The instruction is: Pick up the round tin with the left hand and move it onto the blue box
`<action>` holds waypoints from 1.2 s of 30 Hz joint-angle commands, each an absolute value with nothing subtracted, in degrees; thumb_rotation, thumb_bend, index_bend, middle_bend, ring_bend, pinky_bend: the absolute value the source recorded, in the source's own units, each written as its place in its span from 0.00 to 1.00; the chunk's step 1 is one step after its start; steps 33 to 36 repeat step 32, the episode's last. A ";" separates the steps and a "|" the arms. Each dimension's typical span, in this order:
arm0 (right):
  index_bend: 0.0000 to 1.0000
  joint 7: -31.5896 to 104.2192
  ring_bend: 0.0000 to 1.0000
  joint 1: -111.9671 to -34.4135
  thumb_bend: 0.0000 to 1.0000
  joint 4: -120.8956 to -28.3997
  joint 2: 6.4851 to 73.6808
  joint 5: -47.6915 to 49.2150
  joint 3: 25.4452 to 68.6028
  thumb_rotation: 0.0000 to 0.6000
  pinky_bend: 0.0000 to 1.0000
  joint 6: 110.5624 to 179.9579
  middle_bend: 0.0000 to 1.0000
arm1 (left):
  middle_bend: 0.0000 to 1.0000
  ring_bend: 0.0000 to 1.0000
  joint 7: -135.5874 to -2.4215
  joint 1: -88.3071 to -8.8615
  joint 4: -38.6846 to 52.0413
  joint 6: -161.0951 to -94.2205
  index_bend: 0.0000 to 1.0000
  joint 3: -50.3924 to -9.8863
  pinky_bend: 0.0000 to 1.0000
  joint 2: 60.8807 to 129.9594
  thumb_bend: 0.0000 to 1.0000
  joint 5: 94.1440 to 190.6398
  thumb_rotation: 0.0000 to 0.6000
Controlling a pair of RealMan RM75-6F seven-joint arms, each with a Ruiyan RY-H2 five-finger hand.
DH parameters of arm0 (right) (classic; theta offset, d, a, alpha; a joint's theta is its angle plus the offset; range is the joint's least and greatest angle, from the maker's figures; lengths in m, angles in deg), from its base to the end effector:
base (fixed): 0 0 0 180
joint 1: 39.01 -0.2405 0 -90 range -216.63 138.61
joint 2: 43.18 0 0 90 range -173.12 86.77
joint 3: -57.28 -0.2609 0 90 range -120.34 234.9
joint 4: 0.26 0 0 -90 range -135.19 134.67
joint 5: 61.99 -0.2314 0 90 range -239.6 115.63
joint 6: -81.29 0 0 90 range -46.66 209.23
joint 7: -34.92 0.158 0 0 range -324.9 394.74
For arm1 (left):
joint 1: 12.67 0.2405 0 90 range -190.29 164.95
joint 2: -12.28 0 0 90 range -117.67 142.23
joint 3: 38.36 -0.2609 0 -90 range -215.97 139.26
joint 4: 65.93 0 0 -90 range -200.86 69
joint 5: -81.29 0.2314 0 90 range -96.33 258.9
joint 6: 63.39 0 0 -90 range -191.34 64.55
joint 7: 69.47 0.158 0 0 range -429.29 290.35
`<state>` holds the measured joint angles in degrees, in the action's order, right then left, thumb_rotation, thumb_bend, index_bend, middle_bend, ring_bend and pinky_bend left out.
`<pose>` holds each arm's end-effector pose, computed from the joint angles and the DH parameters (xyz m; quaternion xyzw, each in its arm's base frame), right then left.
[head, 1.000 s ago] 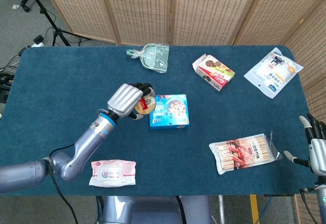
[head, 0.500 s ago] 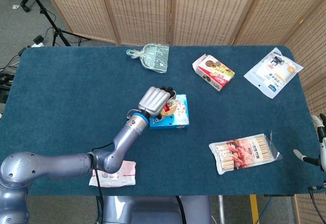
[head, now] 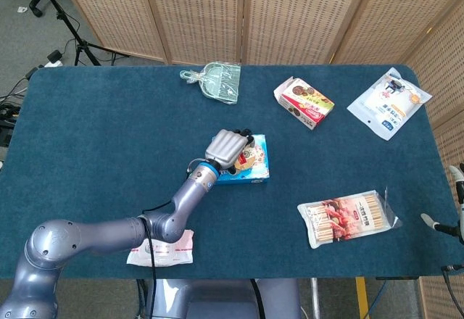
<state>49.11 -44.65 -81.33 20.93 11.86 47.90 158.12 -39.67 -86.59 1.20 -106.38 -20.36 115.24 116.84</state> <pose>-0.3901 -0.2272 0.1841 0.4942 -0.4498 0.3865 0.6357 0.0291 0.4328 -0.1122 -0.7801 -0.3653 -0.3615 0.3570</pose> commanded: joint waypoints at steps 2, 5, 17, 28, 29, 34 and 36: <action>0.00 49.16 0.00 -44.70 0.00 -81.31 20.87 11.84 47.96 1.00 0.00 157.76 0.00 | 0.00 0.00 -40.58 -85.84 1.49 -107.88 0.02 -20.14 0.19 114.67 0.05 117.90 1.00; 0.00 49.04 0.00 -44.75 0.00 -81.52 20.75 11.69 47.94 1.00 0.00 157.46 0.00 | 0.00 0.00 -41.25 -84.88 4.55 -108.50 0.00 -19.58 0.07 112.14 0.03 117.79 1.00; 0.00 47.31 0.00 -44.72 0.00 -83.17 20.73 13.49 48.47 1.00 0.00 158.66 0.00 | 0.00 0.00 -45.96 -70.79 31.05 -121.06 0.00 -20.70 0.00 87.61 0.00 126.22 1.00; 0.00 44.09 0.00 -44.45 0.00 -83.45 22.13 15.83 48.52 1.00 0.00 162.41 0.00 | 0.00 0.00 -62.87 -46.17 33.53 -138.30 0.00 -34.19 0.00 75.42 0.00 147.19 1.00; 0.00 43.78 0.00 -44.38 0.00 -83.58 22.27 15.99 48.48 1.00 0.00 162.86 0.00 | 0.00 0.00 -65.54 -43.62 32.00 -140.61 0.00 -35.52 0.00 75.99 0.00 149.47 1.00; 0.00 43.24 0.00 -44.04 0.00 -84.04 22.39 16.37 48.33 1.00 0.00 164.17 0.00 | 0.00 0.00 -71.99 -37.93 27.95 -145.66 0.00 -38.51 0.00 77.51 0.00 154.61 1.00; 0.00 43.24 0.00 -44.04 0.00 -84.04 22.39 16.37 48.33 1.00 0.00 164.17 0.00 | 0.00 0.00 -71.99 -37.93 27.95 -145.66 0.00 -38.51 0.00 77.51 0.00 154.61 1.00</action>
